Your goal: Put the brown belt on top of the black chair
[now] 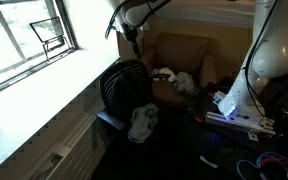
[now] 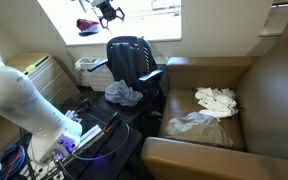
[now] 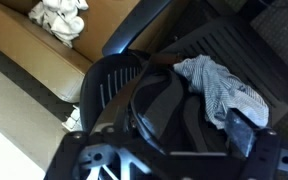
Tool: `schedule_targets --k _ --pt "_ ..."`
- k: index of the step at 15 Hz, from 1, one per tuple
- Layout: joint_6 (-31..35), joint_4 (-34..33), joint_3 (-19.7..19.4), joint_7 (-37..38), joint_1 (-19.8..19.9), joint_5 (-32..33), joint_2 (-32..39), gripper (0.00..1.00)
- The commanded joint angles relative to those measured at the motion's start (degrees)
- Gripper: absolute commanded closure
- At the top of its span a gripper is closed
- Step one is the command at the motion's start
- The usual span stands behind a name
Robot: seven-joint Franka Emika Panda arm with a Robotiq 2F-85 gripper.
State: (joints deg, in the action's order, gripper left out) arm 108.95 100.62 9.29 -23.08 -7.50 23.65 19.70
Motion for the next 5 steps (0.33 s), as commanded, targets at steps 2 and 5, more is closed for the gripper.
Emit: schedule_targets --k 2,5 --pt "2.5 -0.8 -0.8 0.2 0.8 -5.1 0.0 0.0" --pt "4.2 -0.9 -1.1 0.7 1.5 -7.2 0.0 0.0"
